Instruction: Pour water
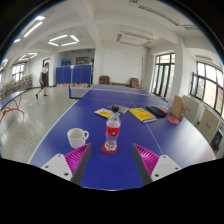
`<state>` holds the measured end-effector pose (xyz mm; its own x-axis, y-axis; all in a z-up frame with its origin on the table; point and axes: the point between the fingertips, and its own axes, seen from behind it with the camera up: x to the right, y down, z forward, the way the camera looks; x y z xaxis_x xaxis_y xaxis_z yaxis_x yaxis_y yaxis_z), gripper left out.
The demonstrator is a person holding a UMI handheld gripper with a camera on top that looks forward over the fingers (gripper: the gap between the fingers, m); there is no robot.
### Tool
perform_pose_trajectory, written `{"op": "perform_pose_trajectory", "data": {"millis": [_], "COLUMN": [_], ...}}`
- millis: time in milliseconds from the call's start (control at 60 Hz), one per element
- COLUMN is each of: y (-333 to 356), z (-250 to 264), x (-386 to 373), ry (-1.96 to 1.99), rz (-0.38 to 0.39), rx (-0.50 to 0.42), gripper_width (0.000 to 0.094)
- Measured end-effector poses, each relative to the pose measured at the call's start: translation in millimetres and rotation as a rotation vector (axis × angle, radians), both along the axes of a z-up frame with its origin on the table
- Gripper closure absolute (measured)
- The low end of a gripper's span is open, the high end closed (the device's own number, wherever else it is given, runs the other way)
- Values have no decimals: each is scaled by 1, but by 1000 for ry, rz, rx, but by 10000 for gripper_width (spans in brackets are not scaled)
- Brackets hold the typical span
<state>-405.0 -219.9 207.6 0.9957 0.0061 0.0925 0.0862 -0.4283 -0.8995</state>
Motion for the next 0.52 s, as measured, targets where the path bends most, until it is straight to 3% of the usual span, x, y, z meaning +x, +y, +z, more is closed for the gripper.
{"op": "perform_pose_trajectory", "data": {"millis": [217,517], "y": [-90,-119], "z": [14,22], "x": [-12,-12], "ry": [26,0], "rz": [-42,-59], "rx": [-18,9], "gripper_width": [87,83]}}
